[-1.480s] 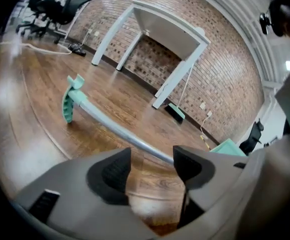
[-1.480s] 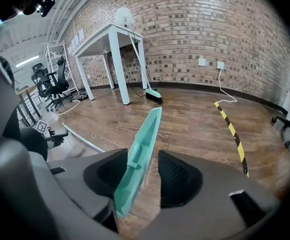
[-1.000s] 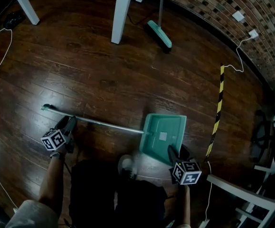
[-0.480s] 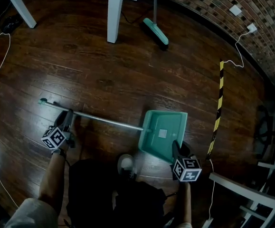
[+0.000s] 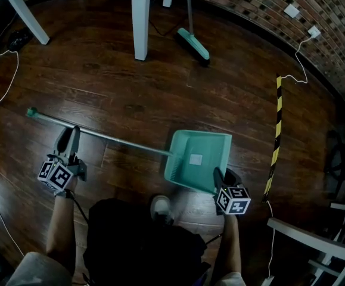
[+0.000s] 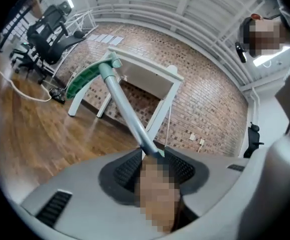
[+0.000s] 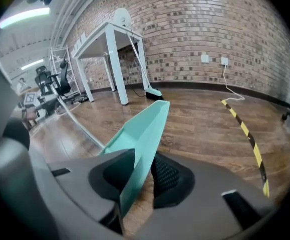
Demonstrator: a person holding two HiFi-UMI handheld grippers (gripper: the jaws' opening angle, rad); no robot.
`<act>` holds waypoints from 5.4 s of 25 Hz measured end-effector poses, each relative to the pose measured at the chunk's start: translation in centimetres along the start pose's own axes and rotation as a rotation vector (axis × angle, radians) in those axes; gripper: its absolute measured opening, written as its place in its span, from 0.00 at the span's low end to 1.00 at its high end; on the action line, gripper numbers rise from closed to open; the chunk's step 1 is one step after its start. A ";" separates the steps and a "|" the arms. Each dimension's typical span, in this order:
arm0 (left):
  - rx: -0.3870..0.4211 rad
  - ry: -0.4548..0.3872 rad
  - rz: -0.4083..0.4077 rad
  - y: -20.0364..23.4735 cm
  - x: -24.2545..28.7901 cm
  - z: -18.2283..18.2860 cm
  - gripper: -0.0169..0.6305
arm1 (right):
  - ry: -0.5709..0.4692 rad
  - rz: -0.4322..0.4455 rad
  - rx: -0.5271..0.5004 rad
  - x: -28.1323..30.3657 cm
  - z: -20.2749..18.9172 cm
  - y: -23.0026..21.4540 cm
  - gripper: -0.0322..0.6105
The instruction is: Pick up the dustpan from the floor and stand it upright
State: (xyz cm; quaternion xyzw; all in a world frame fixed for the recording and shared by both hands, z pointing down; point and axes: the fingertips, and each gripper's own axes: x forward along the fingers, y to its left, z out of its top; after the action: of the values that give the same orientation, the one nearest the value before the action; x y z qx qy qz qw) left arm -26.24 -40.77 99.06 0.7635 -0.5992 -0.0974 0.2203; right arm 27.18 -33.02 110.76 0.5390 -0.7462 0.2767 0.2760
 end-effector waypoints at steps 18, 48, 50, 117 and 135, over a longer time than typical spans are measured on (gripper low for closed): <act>0.440 -0.207 -0.199 -17.6 1.3 11.6 0.24 | 0.158 0.260 0.204 3.2 -7.9 -0.3 0.55; 0.616 0.249 -0.260 -35.5 -4.6 19.8 0.03 | -0.354 -0.003 -0.052 -30.3 27.0 6.8 0.02; 0.610 0.259 -0.256 -37.0 -5.1 22.2 0.02 | -0.360 0.006 -0.072 -33.5 29.3 7.4 0.02; 0.587 -0.065 -0.555 -65.0 -50.2 52.1 0.01 | -0.833 0.063 0.044 -93.4 33.5 29.9 0.03; 0.604 -0.036 -0.486 -74.4 -74.1 44.8 0.01 | -0.821 0.078 0.005 -111.5 15.3 31.8 0.03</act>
State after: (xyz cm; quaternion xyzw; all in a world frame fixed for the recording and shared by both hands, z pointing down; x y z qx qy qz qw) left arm 0.64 34.11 17.16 0.9119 -0.4063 0.0204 -0.0544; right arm 24.76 37.17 17.28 0.5766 -0.8135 0.0507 -0.0563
